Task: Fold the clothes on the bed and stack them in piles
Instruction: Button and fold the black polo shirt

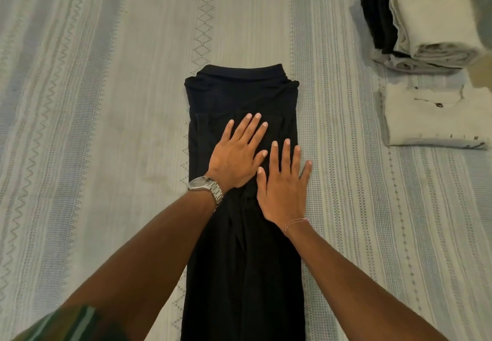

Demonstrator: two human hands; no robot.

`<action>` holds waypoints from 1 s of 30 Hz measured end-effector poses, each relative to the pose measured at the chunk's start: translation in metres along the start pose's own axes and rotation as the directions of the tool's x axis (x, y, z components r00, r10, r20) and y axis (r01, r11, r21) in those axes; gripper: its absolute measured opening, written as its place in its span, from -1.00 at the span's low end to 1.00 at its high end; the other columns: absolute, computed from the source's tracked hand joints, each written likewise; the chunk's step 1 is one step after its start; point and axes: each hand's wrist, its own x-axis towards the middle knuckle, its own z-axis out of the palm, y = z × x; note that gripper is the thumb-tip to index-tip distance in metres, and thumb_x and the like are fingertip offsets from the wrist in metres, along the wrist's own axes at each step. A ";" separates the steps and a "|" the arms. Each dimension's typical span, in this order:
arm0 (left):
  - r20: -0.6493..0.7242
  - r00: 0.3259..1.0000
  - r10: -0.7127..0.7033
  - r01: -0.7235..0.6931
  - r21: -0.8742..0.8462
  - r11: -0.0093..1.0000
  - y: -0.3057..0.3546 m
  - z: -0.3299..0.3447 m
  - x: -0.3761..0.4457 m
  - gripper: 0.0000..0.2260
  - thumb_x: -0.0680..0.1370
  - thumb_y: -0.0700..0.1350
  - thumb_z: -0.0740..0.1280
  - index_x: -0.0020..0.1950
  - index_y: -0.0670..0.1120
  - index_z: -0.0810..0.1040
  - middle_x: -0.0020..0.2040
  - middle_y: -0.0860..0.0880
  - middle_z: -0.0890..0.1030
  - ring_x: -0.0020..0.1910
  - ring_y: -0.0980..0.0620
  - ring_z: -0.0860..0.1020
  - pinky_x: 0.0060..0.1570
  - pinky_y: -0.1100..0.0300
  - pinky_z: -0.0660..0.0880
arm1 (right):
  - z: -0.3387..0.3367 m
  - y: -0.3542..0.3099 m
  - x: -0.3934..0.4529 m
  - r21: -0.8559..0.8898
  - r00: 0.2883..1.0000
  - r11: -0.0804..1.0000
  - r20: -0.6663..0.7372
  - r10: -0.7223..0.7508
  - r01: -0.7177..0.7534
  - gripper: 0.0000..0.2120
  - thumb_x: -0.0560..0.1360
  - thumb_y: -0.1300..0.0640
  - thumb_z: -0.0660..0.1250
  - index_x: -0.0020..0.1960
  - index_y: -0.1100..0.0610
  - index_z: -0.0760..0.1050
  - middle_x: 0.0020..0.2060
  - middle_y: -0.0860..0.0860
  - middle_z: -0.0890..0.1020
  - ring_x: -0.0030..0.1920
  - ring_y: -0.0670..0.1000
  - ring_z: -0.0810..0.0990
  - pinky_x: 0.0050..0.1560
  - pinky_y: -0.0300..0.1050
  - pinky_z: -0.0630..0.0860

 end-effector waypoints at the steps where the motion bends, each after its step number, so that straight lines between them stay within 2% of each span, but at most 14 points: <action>1: 0.012 1.000 0.003 -0.003 -0.033 0.999 0.002 -0.003 0.001 -0.43 0.71 0.16 -0.07 0.67 -0.05 -0.01 0.67 -0.09 -0.04 0.65 -0.06 -0.09 0.60 -0.15 -0.05 | -0.004 0.000 0.001 0.044 1.000 0.999 -0.007 0.015 -0.015 -0.38 0.69 -0.18 -0.15 0.66 0.08 0.01 0.65 0.12 0.04 0.64 0.19 -0.05 0.58 0.32 -0.04; 3: -0.033 0.999 0.004 -0.007 -0.098 0.995 0.003 -0.014 0.002 -0.46 0.71 0.10 0.03 0.65 -0.09 0.09 0.66 -0.12 0.06 0.64 -0.09 0.00 0.59 -0.14 0.02 | -0.015 0.002 0.009 0.180 0.996 0.983 -0.072 0.056 -0.043 -0.44 0.69 -0.14 -0.04 0.60 0.09 0.21 0.58 0.10 0.27 0.58 0.16 0.19 0.55 0.23 0.16; 5: -0.163 0.984 -0.066 0.045 -0.132 0.990 -0.006 -0.025 0.003 -0.52 0.69 -0.02 0.16 0.59 -0.17 0.26 0.60 -0.17 0.26 0.56 -0.16 0.24 0.51 -0.14 0.25 | -0.030 0.011 0.028 0.323 0.983 0.946 -0.157 0.090 -0.035 -0.53 0.69 -0.05 0.08 0.51 0.15 0.33 0.43 0.11 0.46 0.42 0.13 0.40 0.41 0.04 0.33; 8: -0.273 0.931 -0.244 0.206 -0.160 0.965 -0.040 -0.038 0.009 -0.57 0.59 -0.24 0.27 0.47 -0.20 0.41 0.48 -0.19 0.42 0.34 -0.25 0.44 0.24 -0.16 0.44 | -0.052 0.033 0.081 0.465 0.977 0.885 -0.195 0.086 0.014 -0.60 0.70 0.09 0.14 0.50 0.18 0.32 0.39 0.15 0.45 0.37 0.11 0.41 0.36 -0.18 0.26; 10: -0.261 0.907 -0.332 0.297 -0.166 0.941 -0.065 -0.049 0.012 -0.57 0.56 -0.30 0.27 0.44 -0.19 0.44 0.45 -0.19 0.44 0.28 -0.27 0.44 0.15 -0.17 0.42 | -0.067 0.046 0.123 0.572 0.987 0.819 -0.104 0.127 -0.045 -0.61 0.71 0.12 0.14 0.51 0.12 0.31 0.28 0.14 0.51 0.25 0.05 0.50 0.30 -0.16 0.39; 11: -0.255 0.885 -0.389 0.351 -0.185 0.918 -0.076 -0.053 0.014 -0.59 0.58 -0.28 0.24 0.44 -0.16 0.44 0.43 -0.21 0.44 0.28 -0.28 0.43 0.15 -0.17 0.42 | -0.075 0.050 0.140 0.628 0.989 0.772 -0.025 0.145 -0.097 -0.63 0.71 0.10 0.14 0.51 0.08 0.32 0.14 0.11 0.58 0.09 0.00 0.56 0.16 -0.17 0.48; 13: -0.226 0.836 -0.499 0.427 -0.302 0.852 -0.103 -0.054 0.021 -0.65 0.65 -0.18 0.20 0.44 -0.10 0.45 0.35 -0.27 0.45 0.26 -0.28 0.43 0.19 -0.16 0.43 | -0.086 0.051 0.167 0.685 0.985 0.707 0.118 0.129 -0.175 -0.68 0.71 0.09 0.14 0.45 0.02 0.38 -0.06 0.01 0.62 -0.16 -0.09 0.57 -0.14 -0.26 0.50; 14: -0.188 0.831 -0.523 0.427 -0.386 0.818 -0.116 -0.054 0.024 -0.67 0.66 -0.13 0.18 0.42 -0.07 0.47 0.29 -0.28 0.48 0.22 -0.28 0.47 0.20 -0.13 0.46 | -0.090 0.051 0.177 0.688 0.981 0.701 0.166 0.105 -0.191 -0.71 0.71 0.13 0.15 0.40 0.00 0.43 -0.09 -0.01 0.61 -0.21 -0.12 0.56 -0.22 -0.31 0.49; 16: -0.085 0.867 -0.491 0.383 -0.516 0.766 -0.136 -0.054 0.028 -0.68 0.64 -0.11 0.16 0.36 -0.02 0.51 0.18 -0.26 0.57 0.07 -0.25 0.57 0.15 -0.06 0.53 | -0.096 0.051 0.190 0.663 0.974 0.727 0.221 0.039 -0.179 -0.70 0.67 0.27 0.14 0.26 -0.02 0.50 -0.15 0.01 0.59 -0.29 -0.12 0.52 -0.33 -0.35 0.45; 19: 0.052 0.915 -0.399 0.366 -0.519 0.772 -0.149 -0.065 0.038 -0.75 0.60 -0.20 0.23 0.23 -0.09 0.60 0.10 -0.22 0.62 -0.06 -0.19 0.60 0.00 0.11 0.48 | -0.104 0.054 0.205 0.633 0.951 0.747 0.309 -0.004 -0.202 -0.74 0.60 0.31 0.23 0.16 0.01 0.50 -0.24 0.03 0.54 -0.29 -0.07 0.48 -0.29 -0.20 0.45; 22: 0.094 0.915 -0.391 0.389 -0.459 0.799 -0.154 -0.074 0.047 -0.78 0.63 -0.15 0.29 0.22 -0.21 0.57 0.10 -0.19 0.62 0.04 -0.19 0.57 0.03 0.05 0.45 | -0.109 0.059 0.214 0.566 0.934 0.814 0.346 -0.091 -0.130 -0.83 0.59 0.22 0.35 0.16 0.05 0.52 -0.20 0.08 0.59 -0.23 -0.01 0.54 -0.19 -0.09 0.54; 24: 0.098 0.917 -0.388 0.390 -0.431 0.813 -0.160 -0.073 0.050 -0.76 0.66 -0.11 0.27 0.23 -0.23 0.56 0.11 -0.22 0.63 0.06 -0.23 0.57 0.02 0.02 0.44 | -0.109 0.060 0.217 0.485 0.924 0.872 0.361 -0.127 -0.069 -0.86 0.61 0.13 0.38 0.16 0.09 0.56 -0.15 0.10 0.64 -0.16 0.05 0.60 -0.08 -0.06 0.59; 27: 0.048 0.931 -0.363 0.352 -0.393 0.849 -0.166 -0.069 0.053 -0.76 0.68 -0.11 0.24 0.20 -0.25 0.57 0.08 -0.27 0.64 0.02 -0.27 0.57 -0.05 0.04 0.40 | -0.112 0.060 0.223 0.385 0.904 0.922 0.405 -0.133 -0.037 -0.84 0.60 0.07 0.41 0.10 0.15 0.60 -0.17 0.13 0.69 -0.12 0.10 0.70 -0.04 -0.08 0.64; 30: 0.005 0.946 -0.325 0.309 -0.329 0.892 -0.172 -0.073 0.056 -0.74 0.68 -0.09 0.24 0.19 -0.25 0.58 0.04 -0.27 0.65 -0.01 -0.28 0.58 -0.07 0.02 0.41 | -0.122 0.056 0.236 0.238 0.931 0.964 0.310 -0.193 0.120 -0.75 0.54 0.02 0.48 0.08 0.18 0.68 -0.08 0.11 0.72 -0.09 0.01 0.64 0.06 -0.14 0.50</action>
